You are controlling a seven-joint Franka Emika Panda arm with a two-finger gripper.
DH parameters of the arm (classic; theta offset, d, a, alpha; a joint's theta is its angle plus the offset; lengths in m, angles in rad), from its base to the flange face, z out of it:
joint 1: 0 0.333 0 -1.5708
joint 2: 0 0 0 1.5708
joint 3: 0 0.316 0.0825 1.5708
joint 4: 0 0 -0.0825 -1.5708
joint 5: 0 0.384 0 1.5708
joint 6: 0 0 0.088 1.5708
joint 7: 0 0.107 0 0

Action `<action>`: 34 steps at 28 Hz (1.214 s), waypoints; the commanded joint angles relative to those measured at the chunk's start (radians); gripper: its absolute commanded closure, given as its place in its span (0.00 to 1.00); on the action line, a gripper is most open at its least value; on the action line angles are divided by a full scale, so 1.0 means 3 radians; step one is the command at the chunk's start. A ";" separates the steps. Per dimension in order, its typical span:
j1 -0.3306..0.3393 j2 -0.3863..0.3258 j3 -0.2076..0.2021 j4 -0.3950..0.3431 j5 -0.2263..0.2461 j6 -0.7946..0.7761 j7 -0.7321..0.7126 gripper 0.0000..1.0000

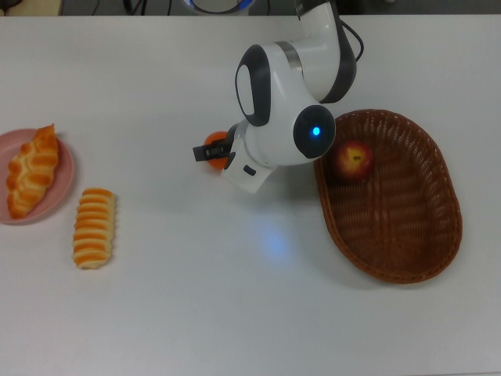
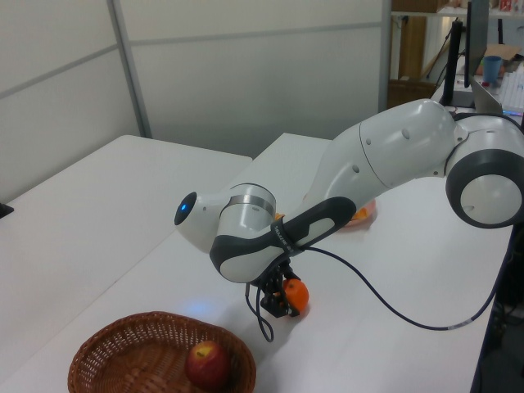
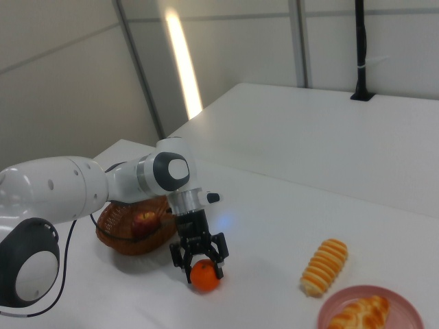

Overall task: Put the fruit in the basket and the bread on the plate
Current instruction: 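Carry the mandarin into the wicker basket and release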

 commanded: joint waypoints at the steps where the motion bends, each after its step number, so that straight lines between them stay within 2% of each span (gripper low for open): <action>1: 0.0034 -0.0043 -0.0042 -0.0035 0.0009 0.0087 0.0057 1.00; 5: 0.0039 -0.0088 -0.0037 0.0021 0.0106 0.0092 0.0067 1.00; 11: 0.0085 -0.0211 -0.0022 0.0302 0.0458 0.0189 0.0057 1.00; 15: 0.0238 -0.0278 0.0070 0.0333 0.0484 0.0556 0.0082 1.00; 22: 0.0315 -0.0268 0.0223 0.0317 0.0484 0.1370 0.0394 1.00; 26: 0.0463 -0.0186 0.0224 0.0307 0.0443 0.1580 0.0476 1.00; 29: 0.0489 -0.0104 0.0224 0.0307 0.0443 0.1794 0.0537 0.99; 31: 0.0519 -0.0099 0.0224 0.0287 0.0408 0.1892 0.0619 0.70; 33: 0.0530 -0.0109 0.0218 0.0266 0.0336 0.1877 0.0665 0.21; 34: 0.0530 -0.0119 0.0213 0.0256 0.0290 0.1856 0.0670 0.00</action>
